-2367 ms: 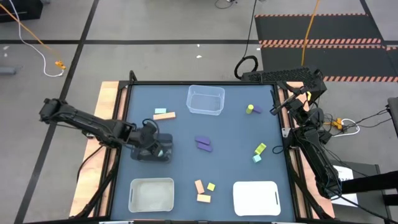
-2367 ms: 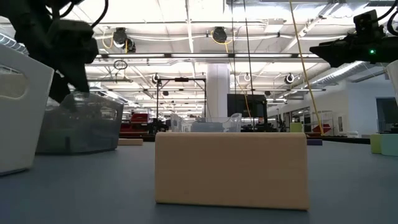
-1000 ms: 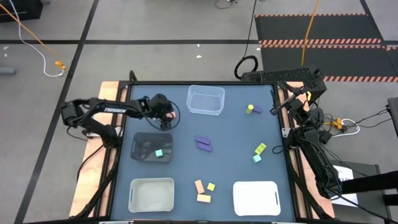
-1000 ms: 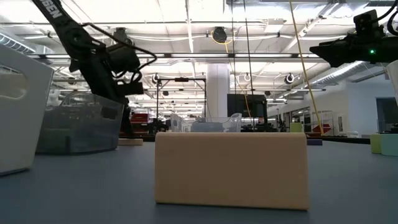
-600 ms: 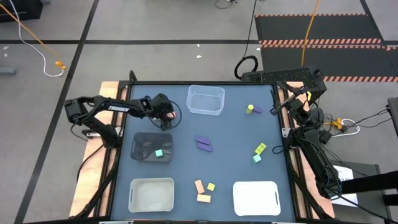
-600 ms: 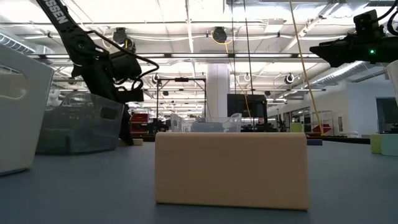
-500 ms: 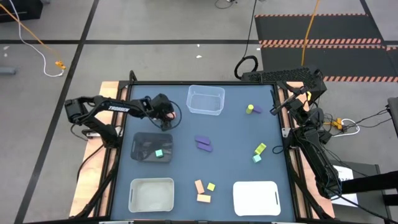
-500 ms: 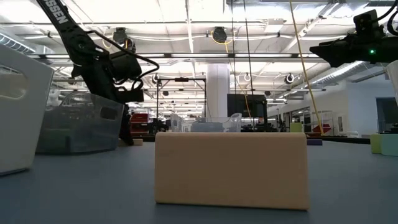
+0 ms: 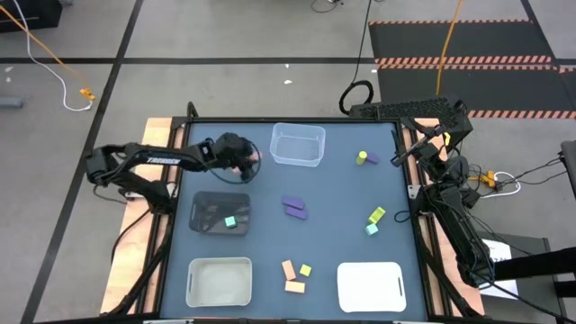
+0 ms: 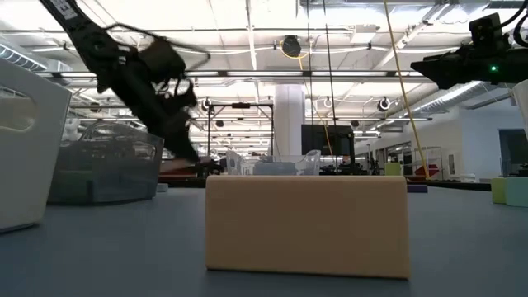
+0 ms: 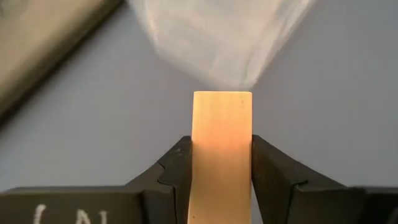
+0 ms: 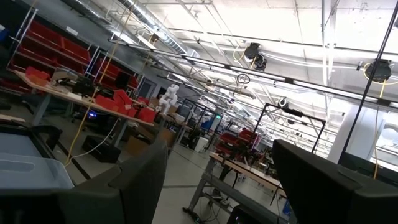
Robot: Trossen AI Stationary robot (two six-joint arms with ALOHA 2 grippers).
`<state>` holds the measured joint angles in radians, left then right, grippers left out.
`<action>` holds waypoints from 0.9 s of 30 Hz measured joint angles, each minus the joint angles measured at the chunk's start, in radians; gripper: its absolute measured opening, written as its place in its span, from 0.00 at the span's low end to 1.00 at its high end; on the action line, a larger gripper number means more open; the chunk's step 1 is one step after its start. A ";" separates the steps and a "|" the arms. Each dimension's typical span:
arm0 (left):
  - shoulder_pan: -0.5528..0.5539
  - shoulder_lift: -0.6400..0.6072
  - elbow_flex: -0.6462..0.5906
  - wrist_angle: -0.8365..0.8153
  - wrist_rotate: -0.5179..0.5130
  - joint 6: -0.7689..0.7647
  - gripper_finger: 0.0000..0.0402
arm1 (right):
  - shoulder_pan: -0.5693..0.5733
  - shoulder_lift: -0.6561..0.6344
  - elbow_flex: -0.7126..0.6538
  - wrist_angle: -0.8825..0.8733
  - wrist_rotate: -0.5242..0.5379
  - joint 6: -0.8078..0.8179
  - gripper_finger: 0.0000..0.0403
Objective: Sort & place blocks by color
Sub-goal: Put the top orange blocks into the transparent bin
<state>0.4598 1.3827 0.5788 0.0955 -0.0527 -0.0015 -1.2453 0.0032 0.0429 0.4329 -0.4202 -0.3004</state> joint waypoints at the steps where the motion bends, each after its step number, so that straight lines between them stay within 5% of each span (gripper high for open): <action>1: -0.009 -0.026 0.000 0.018 0.000 -0.007 0.31 | 0.000 0.000 0.000 0.003 0.000 0.000 0.70; 12: -0.161 -0.294 0.002 0.442 0.017 -0.013 0.31 | 0.000 0.000 0.000 0.003 0.000 0.000 0.70; 17: -0.229 -0.304 0.002 0.612 0.072 -0.008 0.31 | 0.000 0.000 0.000 0.003 0.000 0.000 0.70; 27: -0.339 -0.263 0.002 0.698 0.080 -0.050 0.31 | 0.000 0.000 0.000 0.012 0.000 0.001 0.70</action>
<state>0.1207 1.1201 0.5808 0.7939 0.0276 -0.0512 -1.2453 0.0035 0.0430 0.4447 -0.4202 -0.2990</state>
